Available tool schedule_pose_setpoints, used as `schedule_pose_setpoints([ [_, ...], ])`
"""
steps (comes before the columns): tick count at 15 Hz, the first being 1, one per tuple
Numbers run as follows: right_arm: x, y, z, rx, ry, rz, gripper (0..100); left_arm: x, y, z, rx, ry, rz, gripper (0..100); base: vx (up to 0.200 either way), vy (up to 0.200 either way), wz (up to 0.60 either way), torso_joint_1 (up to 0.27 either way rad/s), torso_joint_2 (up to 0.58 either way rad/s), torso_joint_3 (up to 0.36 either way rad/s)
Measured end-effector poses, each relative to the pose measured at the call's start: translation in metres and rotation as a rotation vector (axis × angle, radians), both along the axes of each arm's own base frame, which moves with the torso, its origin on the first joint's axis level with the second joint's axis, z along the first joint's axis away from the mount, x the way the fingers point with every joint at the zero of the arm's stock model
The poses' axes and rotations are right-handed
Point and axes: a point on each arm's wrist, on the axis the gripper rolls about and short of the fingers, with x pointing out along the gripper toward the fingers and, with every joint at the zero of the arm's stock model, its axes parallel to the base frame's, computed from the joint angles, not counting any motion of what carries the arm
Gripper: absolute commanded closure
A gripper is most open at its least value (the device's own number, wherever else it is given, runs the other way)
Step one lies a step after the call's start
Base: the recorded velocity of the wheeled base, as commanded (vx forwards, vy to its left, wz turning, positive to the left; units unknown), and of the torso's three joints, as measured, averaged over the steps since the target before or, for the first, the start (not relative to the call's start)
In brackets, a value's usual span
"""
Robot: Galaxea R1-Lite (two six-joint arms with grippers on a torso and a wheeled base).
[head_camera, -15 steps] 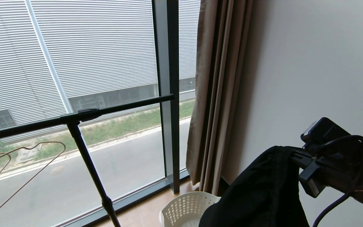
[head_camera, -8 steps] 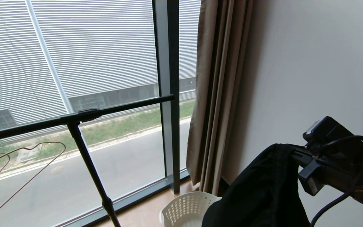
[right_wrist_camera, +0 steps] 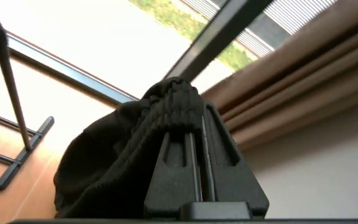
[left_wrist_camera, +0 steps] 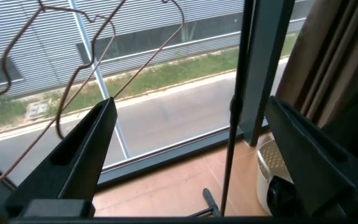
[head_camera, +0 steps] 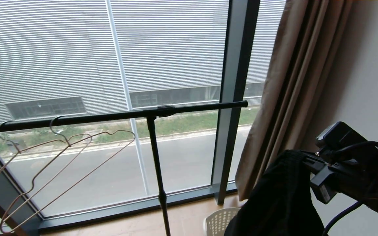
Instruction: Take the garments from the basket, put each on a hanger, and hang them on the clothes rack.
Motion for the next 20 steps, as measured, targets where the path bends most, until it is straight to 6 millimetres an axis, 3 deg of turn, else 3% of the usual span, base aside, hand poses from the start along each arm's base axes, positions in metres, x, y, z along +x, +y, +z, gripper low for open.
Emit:
schedule_pose_setpoints([
  [4, 0.0001, 0.0001, 0.0000, 0.000, 0.000, 0.000, 100, 0.0000, 0.0000, 0.0000, 0.000, 0.000, -0.001, 0, 0.000, 0.000, 0.30, -0.001, 0.00, 0.004],
  [7, 0.0005, 0.0002, 0.0005, 0.002, -0.005, 0.000, 100, 0.0000, -0.0001, -0.0001, 0.001, 0.001, -0.002, 0, -0.200, 0.200, 0.00, 0.004, 0.00, -0.001],
  [20, 0.0005, 0.0002, 0.0000, 0.001, -0.002, 0.000, 100, 0.0000, -0.0001, -0.0001, 0.000, 0.001, -0.004, 0, 0.000, 0.185, 0.00, -0.001, 0.00, 0.002],
])
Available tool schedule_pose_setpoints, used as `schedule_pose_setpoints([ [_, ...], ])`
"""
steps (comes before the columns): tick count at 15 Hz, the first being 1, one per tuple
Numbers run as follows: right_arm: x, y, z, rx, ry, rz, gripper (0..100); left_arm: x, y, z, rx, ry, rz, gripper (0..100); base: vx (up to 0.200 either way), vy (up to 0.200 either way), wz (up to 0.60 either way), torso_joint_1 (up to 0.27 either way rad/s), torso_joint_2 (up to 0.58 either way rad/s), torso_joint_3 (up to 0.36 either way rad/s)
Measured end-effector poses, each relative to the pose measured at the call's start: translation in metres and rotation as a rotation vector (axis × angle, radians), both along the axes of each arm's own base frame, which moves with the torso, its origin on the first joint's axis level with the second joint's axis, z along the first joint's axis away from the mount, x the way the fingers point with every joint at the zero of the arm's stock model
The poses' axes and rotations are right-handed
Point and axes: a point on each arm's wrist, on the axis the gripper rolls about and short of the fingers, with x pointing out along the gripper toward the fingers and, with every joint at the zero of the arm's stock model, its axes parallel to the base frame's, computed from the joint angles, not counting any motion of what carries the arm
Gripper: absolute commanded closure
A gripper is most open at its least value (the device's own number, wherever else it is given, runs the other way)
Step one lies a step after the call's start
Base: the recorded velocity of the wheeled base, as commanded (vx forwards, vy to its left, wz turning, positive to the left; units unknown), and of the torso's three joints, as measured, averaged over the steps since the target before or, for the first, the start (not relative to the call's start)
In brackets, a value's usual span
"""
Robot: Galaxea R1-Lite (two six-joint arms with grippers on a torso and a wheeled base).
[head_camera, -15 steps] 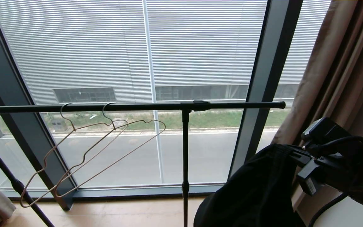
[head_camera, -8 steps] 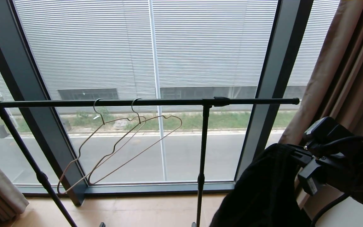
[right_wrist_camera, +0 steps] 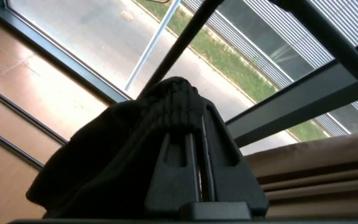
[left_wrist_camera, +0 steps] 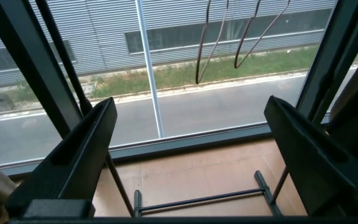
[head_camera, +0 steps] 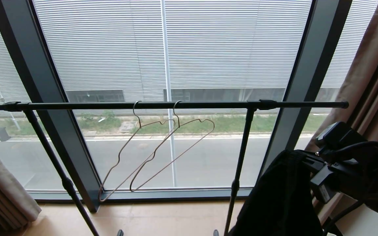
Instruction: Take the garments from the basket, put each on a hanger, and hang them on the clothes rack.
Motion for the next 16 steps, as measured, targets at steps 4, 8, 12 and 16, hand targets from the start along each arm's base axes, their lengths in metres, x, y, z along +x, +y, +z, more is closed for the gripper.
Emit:
schedule_pose_setpoints([
  [4, 0.0003, 0.0001, -0.0002, 0.000, 0.000, 0.000, 100, 0.0000, -0.0001, 0.0002, 0.001, -0.002, 0.001, 0, -0.200, 0.000, 0.00, 0.008, 0.00, 0.002],
  [8, 0.0002, 0.0000, -0.0005, -0.001, 0.002, 0.000, 100, 0.0000, 0.0000, 0.0001, 0.002, -0.001, 0.000, 0, -0.200, 0.000, 0.00, -0.002, 0.00, 0.002],
  [12, 0.0001, 0.0001, -0.0007, -0.002, 0.003, 0.000, 100, 0.0000, 0.0000, 0.0003, 0.002, -0.003, 0.001, 0, -0.200, 0.000, 0.00, -0.001, 0.00, 0.004],
  [16, -0.0001, -0.0001, -0.0010, -0.002, 0.003, 0.000, 100, 0.0000, 0.0000, 0.0002, 0.000, -0.002, 0.000, 0, 0.000, 0.150, 0.00, -0.004, 0.00, 0.004],
])
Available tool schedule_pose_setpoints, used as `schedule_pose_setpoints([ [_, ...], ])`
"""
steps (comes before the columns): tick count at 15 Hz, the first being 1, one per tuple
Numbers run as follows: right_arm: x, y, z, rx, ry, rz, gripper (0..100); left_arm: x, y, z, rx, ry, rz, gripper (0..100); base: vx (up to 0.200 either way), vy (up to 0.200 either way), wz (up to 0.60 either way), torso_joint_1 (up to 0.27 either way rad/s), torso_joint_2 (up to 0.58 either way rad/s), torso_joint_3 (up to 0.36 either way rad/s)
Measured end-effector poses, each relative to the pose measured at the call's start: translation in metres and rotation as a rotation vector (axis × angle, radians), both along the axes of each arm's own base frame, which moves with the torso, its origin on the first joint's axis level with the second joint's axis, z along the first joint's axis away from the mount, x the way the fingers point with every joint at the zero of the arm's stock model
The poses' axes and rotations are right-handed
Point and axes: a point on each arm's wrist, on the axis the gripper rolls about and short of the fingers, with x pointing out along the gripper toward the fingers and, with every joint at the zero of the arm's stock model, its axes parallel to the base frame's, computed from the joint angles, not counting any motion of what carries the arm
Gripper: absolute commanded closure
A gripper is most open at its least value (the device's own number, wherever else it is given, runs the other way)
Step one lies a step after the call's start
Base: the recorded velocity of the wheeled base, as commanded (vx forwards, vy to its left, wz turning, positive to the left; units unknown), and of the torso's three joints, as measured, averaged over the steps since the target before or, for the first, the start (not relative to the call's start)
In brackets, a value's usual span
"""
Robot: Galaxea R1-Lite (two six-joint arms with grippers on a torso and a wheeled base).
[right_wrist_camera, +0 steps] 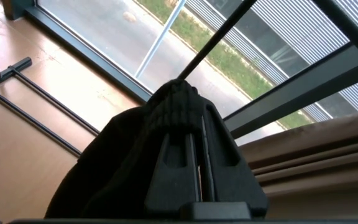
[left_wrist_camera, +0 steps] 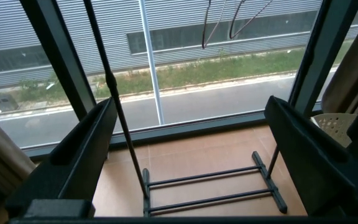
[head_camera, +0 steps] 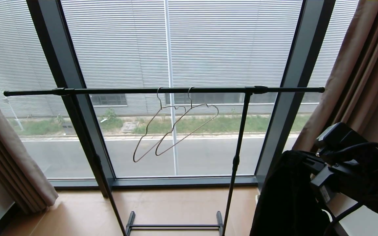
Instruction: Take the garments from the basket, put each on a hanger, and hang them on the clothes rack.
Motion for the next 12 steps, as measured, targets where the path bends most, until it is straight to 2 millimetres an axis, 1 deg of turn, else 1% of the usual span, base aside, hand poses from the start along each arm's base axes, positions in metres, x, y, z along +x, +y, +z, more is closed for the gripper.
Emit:
schedule_pose_setpoints([
  [12, 0.0037, 0.0023, -0.0027, -0.008, 0.011, -0.008, 100, 0.0000, 0.0001, -0.0003, 0.005, 0.003, 0.002, 0, 0.000, 0.000, 0.00, 0.000, 0.00, 0.000],
])
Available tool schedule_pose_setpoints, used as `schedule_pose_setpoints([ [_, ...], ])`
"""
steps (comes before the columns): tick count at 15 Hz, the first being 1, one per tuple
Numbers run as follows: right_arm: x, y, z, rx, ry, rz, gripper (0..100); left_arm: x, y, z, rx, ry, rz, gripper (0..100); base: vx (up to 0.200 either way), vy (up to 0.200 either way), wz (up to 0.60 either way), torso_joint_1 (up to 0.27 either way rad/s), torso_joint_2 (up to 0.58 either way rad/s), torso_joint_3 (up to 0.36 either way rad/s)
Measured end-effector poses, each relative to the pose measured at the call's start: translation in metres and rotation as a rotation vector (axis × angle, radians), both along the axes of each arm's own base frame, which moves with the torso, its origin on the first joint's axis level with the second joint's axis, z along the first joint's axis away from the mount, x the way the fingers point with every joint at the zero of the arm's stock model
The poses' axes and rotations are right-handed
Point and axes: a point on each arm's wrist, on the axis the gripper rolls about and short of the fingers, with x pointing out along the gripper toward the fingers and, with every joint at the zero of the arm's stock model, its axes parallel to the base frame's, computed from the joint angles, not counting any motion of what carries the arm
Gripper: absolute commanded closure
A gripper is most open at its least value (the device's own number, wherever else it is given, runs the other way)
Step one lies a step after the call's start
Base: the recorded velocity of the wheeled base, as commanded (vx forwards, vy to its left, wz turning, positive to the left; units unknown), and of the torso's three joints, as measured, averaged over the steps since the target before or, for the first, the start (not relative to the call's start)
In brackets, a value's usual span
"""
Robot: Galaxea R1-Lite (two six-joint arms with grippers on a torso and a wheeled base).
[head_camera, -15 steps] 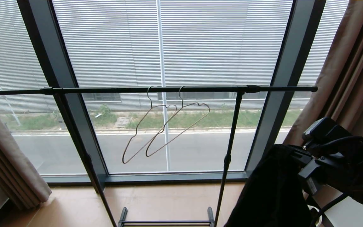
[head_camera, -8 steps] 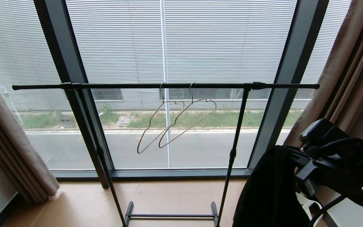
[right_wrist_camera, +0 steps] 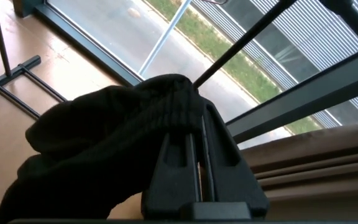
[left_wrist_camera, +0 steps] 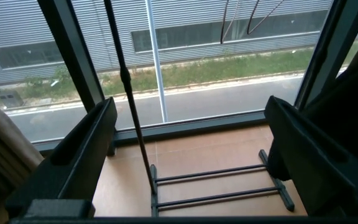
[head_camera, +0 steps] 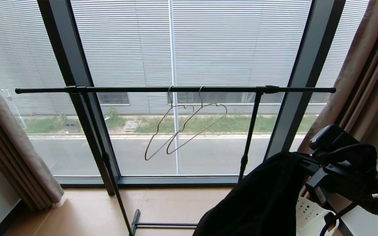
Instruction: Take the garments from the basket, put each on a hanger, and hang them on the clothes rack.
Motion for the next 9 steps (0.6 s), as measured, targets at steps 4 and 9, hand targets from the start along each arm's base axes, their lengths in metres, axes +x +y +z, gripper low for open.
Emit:
schedule_pose_setpoints([
  [4, 0.007, 0.005, 0.010, 0.094, 0.000, -0.041, 100, 0.001, 0.000, 0.000, 0.008, 0.052, 0.021, 0, 0.000, 0.000, 0.00, 0.000, 0.00, 0.000],
  [9, 0.032, 0.020, 0.041, 0.280, -0.048, -0.100, 100, 0.020, -0.001, 0.045, -0.027, 0.198, -0.011, 0, 0.000, 0.000, 0.00, 0.000, 0.00, 0.000],
])
